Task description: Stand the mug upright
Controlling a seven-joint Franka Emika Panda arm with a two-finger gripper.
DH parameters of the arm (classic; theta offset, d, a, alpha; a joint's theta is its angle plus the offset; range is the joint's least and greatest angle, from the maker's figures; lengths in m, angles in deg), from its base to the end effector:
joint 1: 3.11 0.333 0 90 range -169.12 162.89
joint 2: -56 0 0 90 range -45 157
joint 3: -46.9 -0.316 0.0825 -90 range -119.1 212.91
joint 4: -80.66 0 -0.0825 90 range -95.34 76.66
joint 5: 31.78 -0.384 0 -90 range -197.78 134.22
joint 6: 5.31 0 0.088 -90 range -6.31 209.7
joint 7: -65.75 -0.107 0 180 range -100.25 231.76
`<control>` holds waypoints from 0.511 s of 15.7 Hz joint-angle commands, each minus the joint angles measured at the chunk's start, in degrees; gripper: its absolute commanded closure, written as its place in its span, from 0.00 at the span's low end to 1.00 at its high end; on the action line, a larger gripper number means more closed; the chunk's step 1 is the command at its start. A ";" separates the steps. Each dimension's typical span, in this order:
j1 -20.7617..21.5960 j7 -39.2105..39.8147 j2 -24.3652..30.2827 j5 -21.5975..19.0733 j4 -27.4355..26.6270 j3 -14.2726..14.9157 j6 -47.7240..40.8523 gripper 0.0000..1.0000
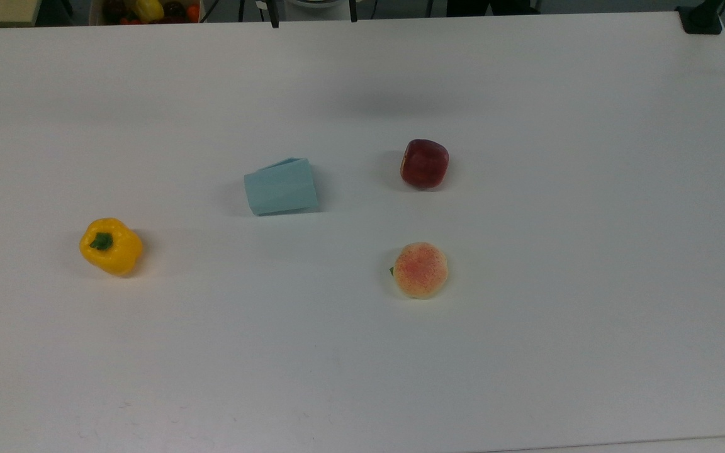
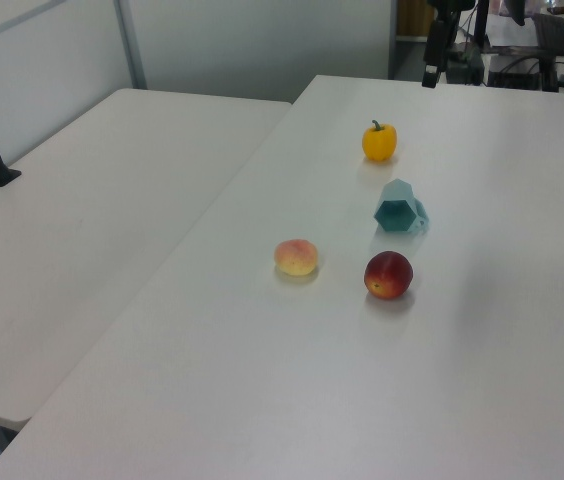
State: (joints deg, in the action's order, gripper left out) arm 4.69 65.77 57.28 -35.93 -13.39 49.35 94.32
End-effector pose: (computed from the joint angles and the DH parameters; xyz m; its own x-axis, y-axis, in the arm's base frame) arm 0.5601 0.0588 0.6191 0.9896 0.0808 0.1190 0.0899 -0.9933 -0.0732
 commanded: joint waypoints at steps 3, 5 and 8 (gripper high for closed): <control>0.63 1.66 0.48 -0.50 -1.23 0.63 1.01 0.00; 0.28 1.74 0.39 -0.50 -1.40 0.54 1.10 0.00; -0.33 1.74 0.57 -0.16 -1.31 0.63 1.10 0.00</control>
State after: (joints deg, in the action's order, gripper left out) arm 4.50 66.33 57.02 -35.93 -13.47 49.36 94.32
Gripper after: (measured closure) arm 0.000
